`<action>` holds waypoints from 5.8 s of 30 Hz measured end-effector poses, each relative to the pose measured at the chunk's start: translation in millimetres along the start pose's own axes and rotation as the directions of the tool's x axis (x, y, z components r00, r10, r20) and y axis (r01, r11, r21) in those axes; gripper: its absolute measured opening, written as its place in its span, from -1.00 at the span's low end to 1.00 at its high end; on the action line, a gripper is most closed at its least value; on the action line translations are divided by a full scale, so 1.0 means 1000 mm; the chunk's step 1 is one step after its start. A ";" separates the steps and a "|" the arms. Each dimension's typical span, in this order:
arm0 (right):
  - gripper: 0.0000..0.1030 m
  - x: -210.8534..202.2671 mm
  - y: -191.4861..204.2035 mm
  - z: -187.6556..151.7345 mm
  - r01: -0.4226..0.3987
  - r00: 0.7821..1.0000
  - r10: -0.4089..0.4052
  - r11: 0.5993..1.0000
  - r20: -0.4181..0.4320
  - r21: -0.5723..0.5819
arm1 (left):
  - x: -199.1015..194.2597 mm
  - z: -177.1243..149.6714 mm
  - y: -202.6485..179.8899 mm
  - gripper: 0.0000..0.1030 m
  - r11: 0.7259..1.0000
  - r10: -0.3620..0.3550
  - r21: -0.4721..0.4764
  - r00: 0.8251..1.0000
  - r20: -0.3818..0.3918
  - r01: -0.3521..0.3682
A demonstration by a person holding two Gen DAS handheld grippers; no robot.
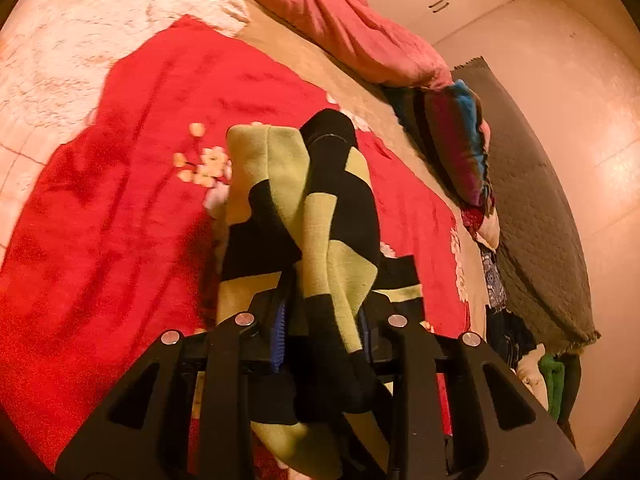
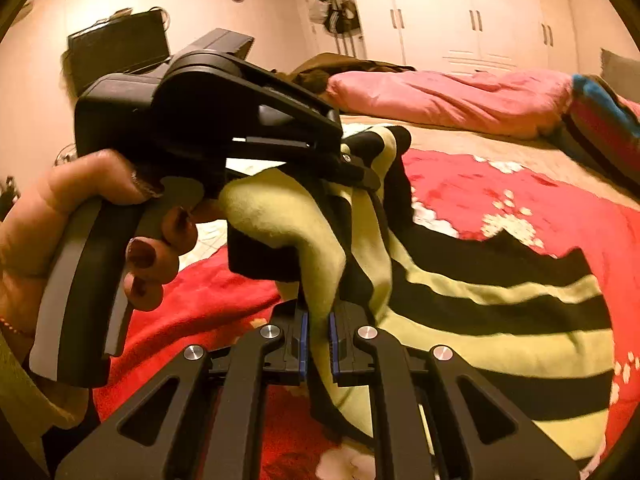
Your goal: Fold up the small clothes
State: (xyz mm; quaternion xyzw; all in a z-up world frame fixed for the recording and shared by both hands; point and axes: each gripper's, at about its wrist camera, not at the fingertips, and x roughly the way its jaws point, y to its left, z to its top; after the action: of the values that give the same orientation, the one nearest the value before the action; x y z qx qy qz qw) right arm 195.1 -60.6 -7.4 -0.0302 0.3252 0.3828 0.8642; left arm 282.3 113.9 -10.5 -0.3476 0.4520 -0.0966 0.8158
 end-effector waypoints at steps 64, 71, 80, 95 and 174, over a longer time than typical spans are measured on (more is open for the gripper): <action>0.57 -0.049 -0.236 -0.010 0.067 0.995 -0.006 0.790 -0.102 0.610 | 0.062 -0.091 -0.072 0.50 0.843 0.349 0.417 0.935 0.059 -0.341; 0.59 0.002 -0.246 0.000 0.052 0.984 0.067 0.771 -0.163 0.635 | 0.073 -0.097 -0.066 0.54 0.847 0.351 0.410 0.935 0.043 -0.337; 0.06 0.026 -0.237 0.000 0.113 0.981 -0.014 0.856 -0.195 0.505 | 0.076 -0.102 -0.059 0.55 0.868 0.333 0.381 0.942 0.030 -0.319; -0.63 -0.028 -0.192 0.041 0.177 0.983 -0.183 0.973 0.026 0.151 | 0.063 -0.102 -0.097 0.60 0.895 0.209 0.391 0.976 0.057 -0.214; 0.72 -0.033 -0.258 -0.045 0.206 0.967 -0.109 0.869 -0.232 0.450 | 0.087 -0.101 -0.057 0.81 0.864 0.362 0.361 0.932 0.036 -0.350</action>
State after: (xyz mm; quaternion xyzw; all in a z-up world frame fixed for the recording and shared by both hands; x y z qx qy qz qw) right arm 330.2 -276.9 -74.3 0.1155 0.4894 0.2155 0.8371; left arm 259.4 -17.7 -66.8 -0.1006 0.4960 -0.0318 0.8619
